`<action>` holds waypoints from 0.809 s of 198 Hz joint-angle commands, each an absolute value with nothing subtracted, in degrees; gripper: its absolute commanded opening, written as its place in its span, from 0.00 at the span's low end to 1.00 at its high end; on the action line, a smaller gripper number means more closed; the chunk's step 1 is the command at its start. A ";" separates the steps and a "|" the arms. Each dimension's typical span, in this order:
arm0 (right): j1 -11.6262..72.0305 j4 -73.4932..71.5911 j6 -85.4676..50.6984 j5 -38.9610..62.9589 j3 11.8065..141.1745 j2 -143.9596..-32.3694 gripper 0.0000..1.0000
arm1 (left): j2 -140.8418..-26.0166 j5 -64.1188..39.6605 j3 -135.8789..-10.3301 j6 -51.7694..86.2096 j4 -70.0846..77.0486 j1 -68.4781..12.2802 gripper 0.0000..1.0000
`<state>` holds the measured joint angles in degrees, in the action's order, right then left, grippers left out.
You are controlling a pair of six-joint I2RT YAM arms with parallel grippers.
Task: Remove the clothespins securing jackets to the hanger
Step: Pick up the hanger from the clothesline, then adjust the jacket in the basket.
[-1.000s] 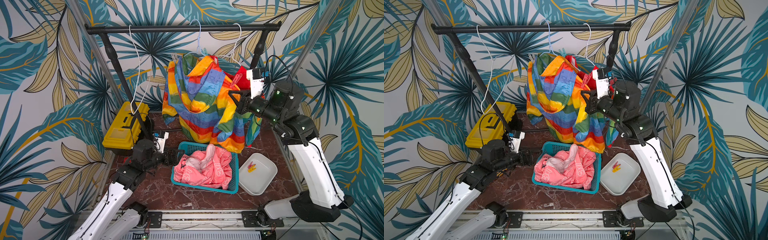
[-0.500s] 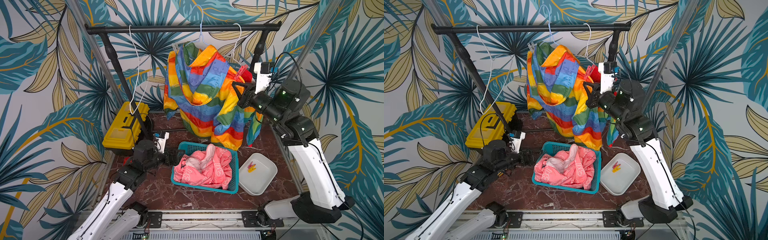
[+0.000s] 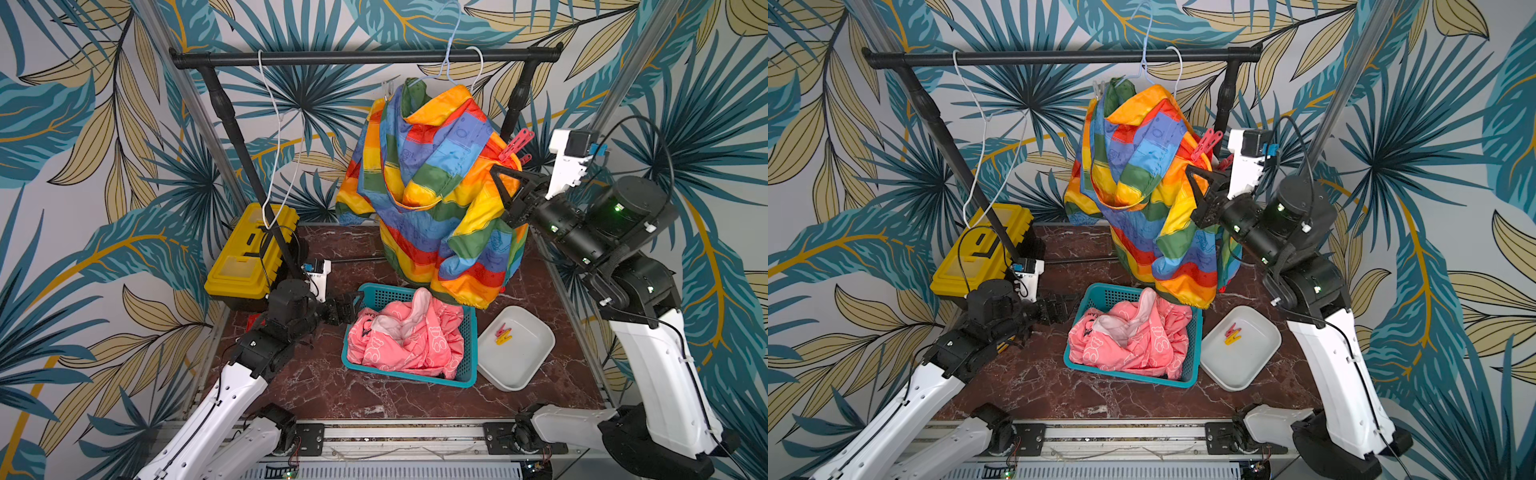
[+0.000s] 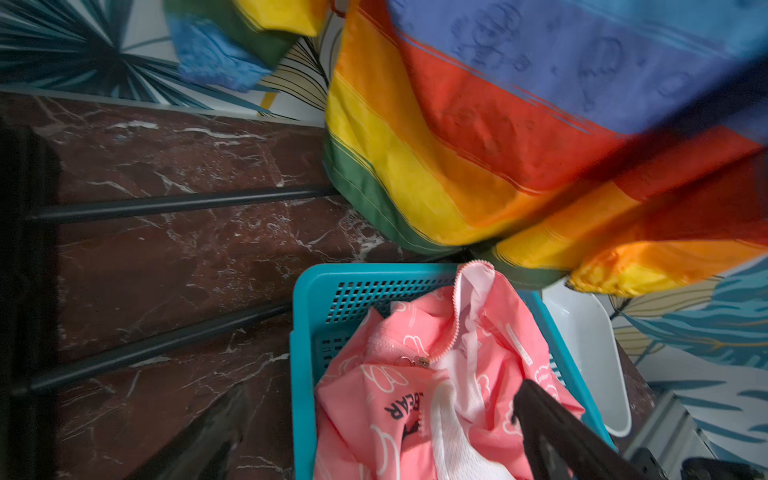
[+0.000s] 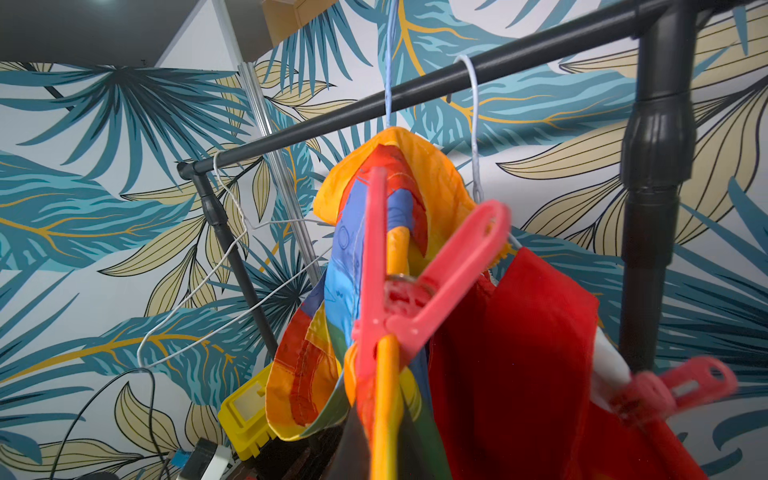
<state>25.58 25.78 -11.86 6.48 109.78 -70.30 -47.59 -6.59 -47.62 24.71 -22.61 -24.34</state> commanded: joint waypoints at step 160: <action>25.49 27.52 -10.89 16.34 108.61 -55.55 0.00 | -73.47 11.34 -64.85 32.51 -7.01 -16.13 1.00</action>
